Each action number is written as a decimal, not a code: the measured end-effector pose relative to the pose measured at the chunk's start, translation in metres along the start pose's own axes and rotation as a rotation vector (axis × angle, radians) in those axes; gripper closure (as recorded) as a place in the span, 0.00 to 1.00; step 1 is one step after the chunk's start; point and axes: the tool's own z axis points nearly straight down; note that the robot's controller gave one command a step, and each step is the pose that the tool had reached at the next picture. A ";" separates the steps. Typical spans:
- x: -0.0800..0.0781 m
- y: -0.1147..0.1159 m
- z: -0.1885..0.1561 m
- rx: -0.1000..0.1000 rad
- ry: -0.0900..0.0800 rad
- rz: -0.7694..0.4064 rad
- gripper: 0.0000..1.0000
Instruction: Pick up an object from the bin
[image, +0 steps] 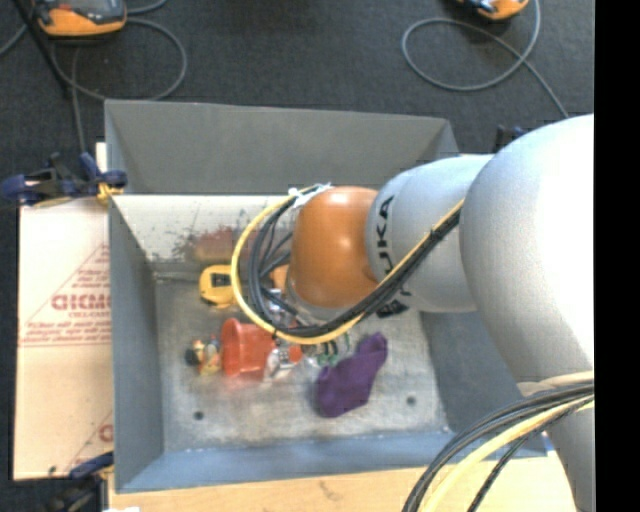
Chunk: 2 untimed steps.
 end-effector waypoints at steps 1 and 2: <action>-0.003 0.012 0.002 -0.010 0.017 -0.256 0.00; -0.027 0.041 0.005 0.006 0.025 0.058 1.00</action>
Offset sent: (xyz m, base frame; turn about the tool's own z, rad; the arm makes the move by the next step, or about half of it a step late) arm 0.0181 0.0464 -0.0155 0.0579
